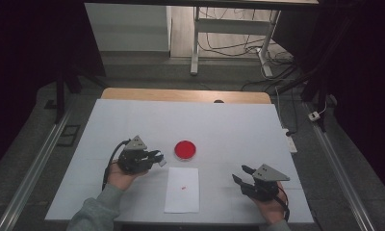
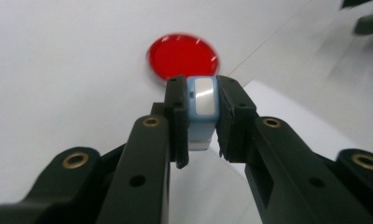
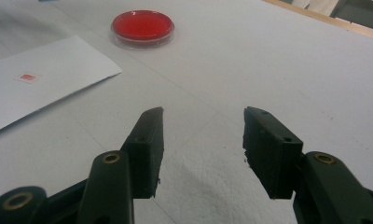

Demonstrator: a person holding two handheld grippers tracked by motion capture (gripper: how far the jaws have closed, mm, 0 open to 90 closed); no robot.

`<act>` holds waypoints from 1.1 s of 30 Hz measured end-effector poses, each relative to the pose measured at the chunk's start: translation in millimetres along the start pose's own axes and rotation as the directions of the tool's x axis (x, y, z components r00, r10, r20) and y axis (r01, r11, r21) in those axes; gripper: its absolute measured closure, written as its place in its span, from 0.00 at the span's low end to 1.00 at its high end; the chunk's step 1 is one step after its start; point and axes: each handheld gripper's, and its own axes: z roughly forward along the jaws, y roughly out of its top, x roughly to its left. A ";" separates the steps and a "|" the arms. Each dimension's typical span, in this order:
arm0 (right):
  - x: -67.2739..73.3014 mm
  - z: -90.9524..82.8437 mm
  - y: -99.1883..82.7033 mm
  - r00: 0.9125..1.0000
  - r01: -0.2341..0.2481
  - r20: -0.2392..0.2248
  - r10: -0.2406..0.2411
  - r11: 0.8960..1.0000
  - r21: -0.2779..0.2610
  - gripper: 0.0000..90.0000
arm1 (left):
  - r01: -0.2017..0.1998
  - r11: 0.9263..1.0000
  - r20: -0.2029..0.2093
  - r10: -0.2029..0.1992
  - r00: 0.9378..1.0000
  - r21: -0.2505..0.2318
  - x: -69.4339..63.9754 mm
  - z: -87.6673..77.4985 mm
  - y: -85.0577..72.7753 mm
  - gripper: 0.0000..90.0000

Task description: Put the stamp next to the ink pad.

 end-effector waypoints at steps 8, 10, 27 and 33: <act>0.9 1.5 -0.2 1.000 0.005 -0.004 -0.005 1.000 0.005 0.53 | -0.003 0.999 -0.035 0.004 0.999 0.047 5.8 15.5 -3.4 0.84; 1.0 1.8 -0.3 1.000 0.006 -0.004 -0.006 1.000 0.004 0.53 | 0.003 0.998 -0.034 -0.001 0.999 0.056 6.6 19.3 -3.9 0.84; 0.7 2.0 -0.5 1.000 0.008 0.002 -0.008 1.000 0.012 0.52 | -0.020 0.997 -0.035 0.023 0.999 0.076 3.4 27.8 -3.9 0.77; 0.4 1.3 -0.3 1.000 0.006 -0.001 -0.006 1.000 0.012 0.52 | -0.008 1.000 -0.056 0.009 0.998 0.023 3.6 21.3 -2.7 0.54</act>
